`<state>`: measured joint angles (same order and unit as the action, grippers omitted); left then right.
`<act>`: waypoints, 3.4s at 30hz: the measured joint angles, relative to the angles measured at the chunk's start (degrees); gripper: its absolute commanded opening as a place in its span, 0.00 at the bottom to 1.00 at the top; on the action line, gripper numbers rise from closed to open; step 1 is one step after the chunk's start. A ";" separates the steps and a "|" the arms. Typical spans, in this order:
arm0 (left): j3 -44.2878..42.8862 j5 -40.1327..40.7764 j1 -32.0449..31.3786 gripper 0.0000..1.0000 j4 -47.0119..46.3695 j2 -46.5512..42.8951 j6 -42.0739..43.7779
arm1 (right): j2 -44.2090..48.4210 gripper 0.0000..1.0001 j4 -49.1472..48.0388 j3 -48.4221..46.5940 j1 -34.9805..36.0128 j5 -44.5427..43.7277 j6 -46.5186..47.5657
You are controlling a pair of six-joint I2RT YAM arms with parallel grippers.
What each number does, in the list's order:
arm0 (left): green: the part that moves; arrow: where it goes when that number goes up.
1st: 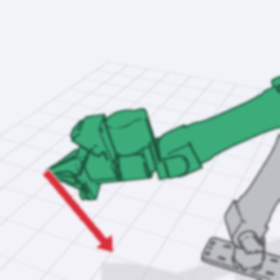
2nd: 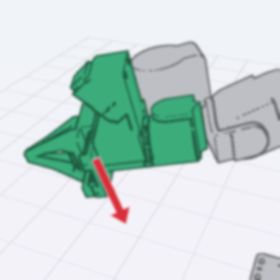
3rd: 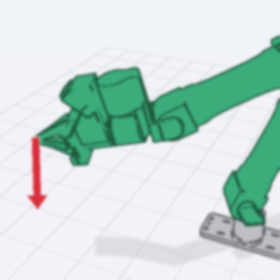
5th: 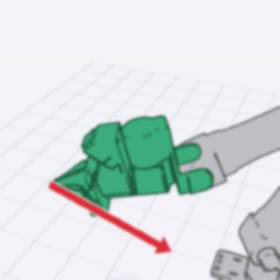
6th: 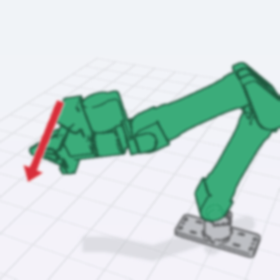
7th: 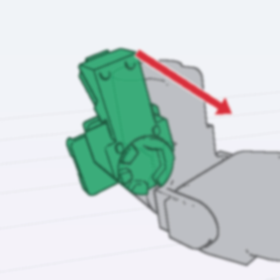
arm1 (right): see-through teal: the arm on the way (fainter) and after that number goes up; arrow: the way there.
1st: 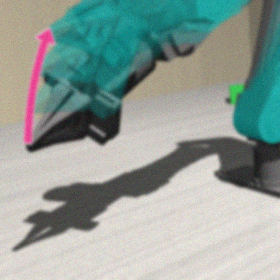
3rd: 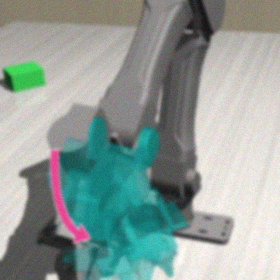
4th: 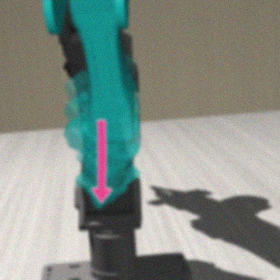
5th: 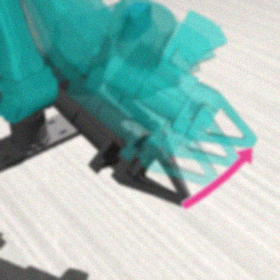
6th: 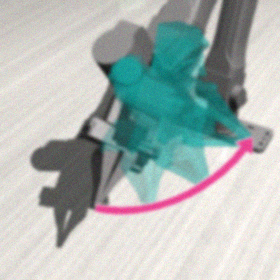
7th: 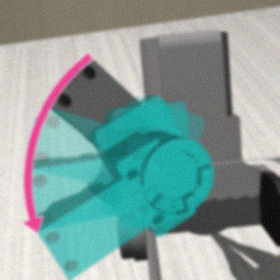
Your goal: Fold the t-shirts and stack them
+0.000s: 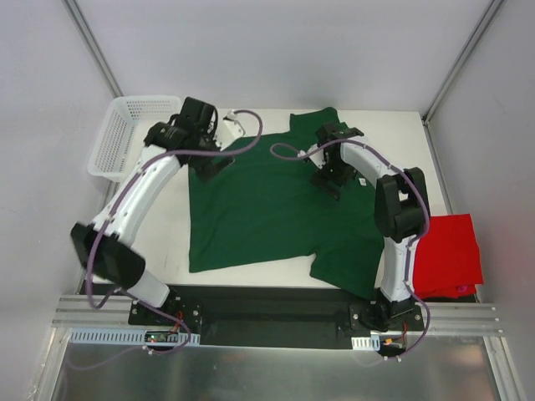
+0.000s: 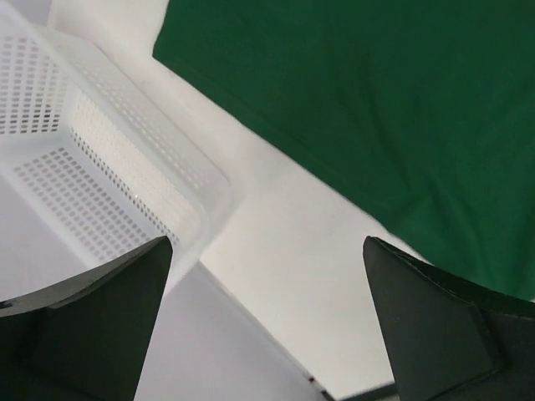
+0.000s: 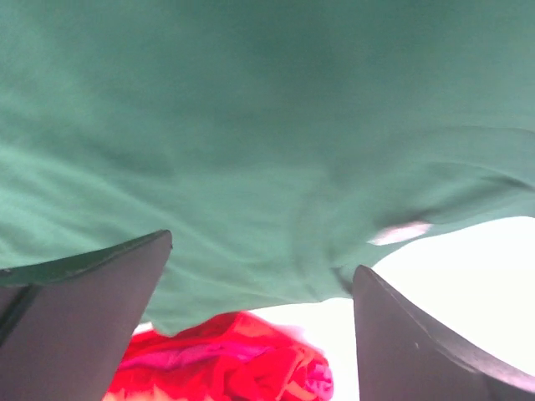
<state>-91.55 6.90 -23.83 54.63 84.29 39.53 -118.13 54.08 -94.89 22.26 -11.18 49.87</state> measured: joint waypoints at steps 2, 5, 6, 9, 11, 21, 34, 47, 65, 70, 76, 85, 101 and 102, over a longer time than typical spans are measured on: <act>-3.58 0.09 2.27 0.99 -4.11 7.21 -1.42 | 0.04 0.96 -1.53 -2.29 -1.33 0.50 -1.40; -8.39 0.09 4.33 0.99 -9.20 20.20 -3.32 | 0.96 0.96 -4.96 -4.20 -3.80 1.18 -2.82; -9.97 0.09 4.81 0.99 -10.19 24.39 -3.93 | 1.46 0.96 -6.08 -4.46 -4.83 1.55 -3.15; -13.22 0.33 5.66 0.99 -12.39 34.97 -5.11 | 1.92 0.96 -7.87 -6.38 -8.59 3.39 -4.66; -15.76 0.85 6.12 0.99 -12.61 40.19 -5.86 | 1.92 0.96 -8.50 -7.67 -11.21 5.33 -5.92; -24.59 3.80 10.54 0.99 -19.17 45.59 -7.45 | 2.89 0.96 -9.44 -5.46 -16.06 14.86 -8.39; -26.64 8.61 12.61 0.99 -24.06 53.11 -5.46 | 10.21 0.96 -10.71 3.93 -14.88 25.18 -7.19; -42.45 16.48 11.39 0.99 -29.14 64.89 4.90 | 17.31 0.96 -7.96 10.19 -12.70 26.18 -3.19; 1.84 21.97 4.66 0.99 -48.96 33.92 7.37 | 22.23 0.96 -12.98 19.61 -10.38 20.57 -0.09; 11.67 11.10 1.99 0.99 -44.06 14.16 -0.63 | 17.75 0.96 -12.46 16.68 -10.08 19.93 0.98; 23.17 0.46 3.23 0.99 -36.41 10.14 -4.92 | 13.57 0.96 -7.17 18.69 -7.50 19.52 5.33; 26.75 -8.57 3.28 0.99 -27.76 12.09 -7.72 | 11.10 0.96 0.26 20.13 -6.21 18.03 9.73; 27.69 -11.41 4.09 0.99 -25.90 8.46 -10.01 | 10.01 0.96 3.69 28.09 -4.42 3.91 15.21; 27.87 -11.41 4.24 0.99 -25.81 7.96 -10.01 | 10.01 0.96 4.26 28.30 -4.42 3.78 15.39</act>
<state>-63.68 -4.51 -19.59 28.82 92.25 29.52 -108.12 58.35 -66.59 17.85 -7.40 65.25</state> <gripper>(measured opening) 0.993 0.958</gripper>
